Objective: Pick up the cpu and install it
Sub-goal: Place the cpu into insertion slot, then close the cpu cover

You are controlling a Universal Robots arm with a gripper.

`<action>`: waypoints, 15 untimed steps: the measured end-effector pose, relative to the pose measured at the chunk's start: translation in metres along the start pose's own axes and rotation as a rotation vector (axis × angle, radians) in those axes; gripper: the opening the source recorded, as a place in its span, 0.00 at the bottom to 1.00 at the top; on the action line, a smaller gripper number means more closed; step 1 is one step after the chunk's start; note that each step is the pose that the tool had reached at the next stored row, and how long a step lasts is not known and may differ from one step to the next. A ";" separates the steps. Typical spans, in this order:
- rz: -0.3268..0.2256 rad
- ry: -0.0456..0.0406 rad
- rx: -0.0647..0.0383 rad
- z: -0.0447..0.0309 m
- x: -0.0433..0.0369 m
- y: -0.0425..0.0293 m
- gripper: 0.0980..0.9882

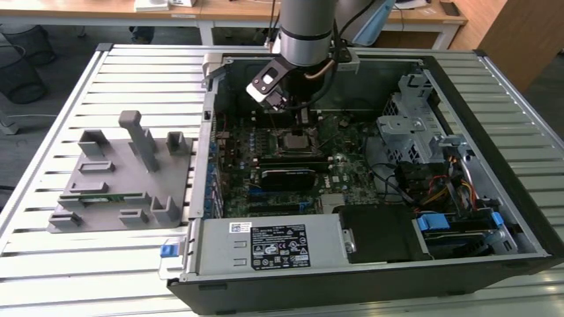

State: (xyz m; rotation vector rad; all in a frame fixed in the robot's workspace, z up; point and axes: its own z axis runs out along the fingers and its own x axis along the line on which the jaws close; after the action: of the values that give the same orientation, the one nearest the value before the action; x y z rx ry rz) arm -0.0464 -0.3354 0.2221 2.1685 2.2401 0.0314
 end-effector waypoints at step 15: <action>0.000 -0.0001 0.000 -0.0072 0.0000 0.0002 0.01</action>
State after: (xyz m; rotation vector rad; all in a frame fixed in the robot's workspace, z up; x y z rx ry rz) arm -0.0464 -0.3354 0.2292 2.1686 2.2401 0.0312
